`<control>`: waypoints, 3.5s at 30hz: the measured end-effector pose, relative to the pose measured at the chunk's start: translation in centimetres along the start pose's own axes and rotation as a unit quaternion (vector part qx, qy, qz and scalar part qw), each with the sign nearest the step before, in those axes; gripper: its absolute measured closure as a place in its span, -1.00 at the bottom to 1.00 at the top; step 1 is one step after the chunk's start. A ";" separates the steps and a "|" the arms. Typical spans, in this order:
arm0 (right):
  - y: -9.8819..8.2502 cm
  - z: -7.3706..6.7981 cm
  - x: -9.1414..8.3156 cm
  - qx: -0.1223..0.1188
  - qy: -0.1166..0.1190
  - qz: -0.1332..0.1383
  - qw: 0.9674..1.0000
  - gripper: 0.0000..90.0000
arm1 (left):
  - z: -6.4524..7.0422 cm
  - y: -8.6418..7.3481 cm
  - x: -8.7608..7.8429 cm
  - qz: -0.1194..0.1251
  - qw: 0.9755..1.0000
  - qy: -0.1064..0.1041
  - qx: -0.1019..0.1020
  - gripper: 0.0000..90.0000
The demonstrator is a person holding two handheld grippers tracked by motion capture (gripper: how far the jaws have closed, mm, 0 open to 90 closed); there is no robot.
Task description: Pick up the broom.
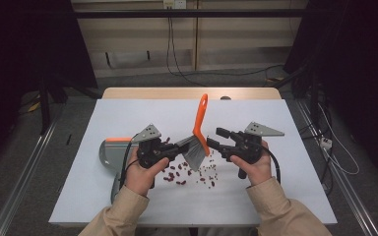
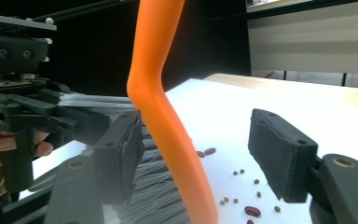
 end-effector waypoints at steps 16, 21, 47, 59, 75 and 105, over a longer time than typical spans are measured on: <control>-0.9 0.1 0.9 0.011 0.052 -0.022 0.998 -0.20 | 0.5 -0.1 0.9 -0.004 0.999 -0.035 0.011 0.90; -1.0 0.2 0.8 0.002 0.055 -0.029 0.998 -0.21 | 0.4 0.0 1.2 -0.010 0.999 -0.048 0.023 0.90; -1.6 0.2 1.0 -0.027 0.114 -0.060 0.991 0.32 | -0.5 0.4 1.0 0.007 0.995 -0.092 0.028 0.91; 0.5 0.9 -1.1 -0.012 0.064 -0.110 0.992 0.56 | -1.8 0.7 0.0 0.019 0.999 -0.027 0.025 0.09; 1.7 3.9 -3.9 -0.029 -0.092 -0.147 0.984 0.56 | -3.3 0.6 -1.7 -0.011 0.996 0.052 0.065 -0.45; 1.3 6.5 -5.6 -0.028 -0.212 -0.218 0.952 0.56 | -5.5 -0.6 -4.6 -0.018 0.991 0.112 0.067 -0.60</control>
Point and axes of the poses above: each handheld gripper's, and its own axes: x roughly forward along the jaws, y roughly out of its top, z roughly to its right, the point moved 2 cm from there along x, roughly forward along the jaws, and after that the axes turned 1 degree about -y, right-handed, at the moved point
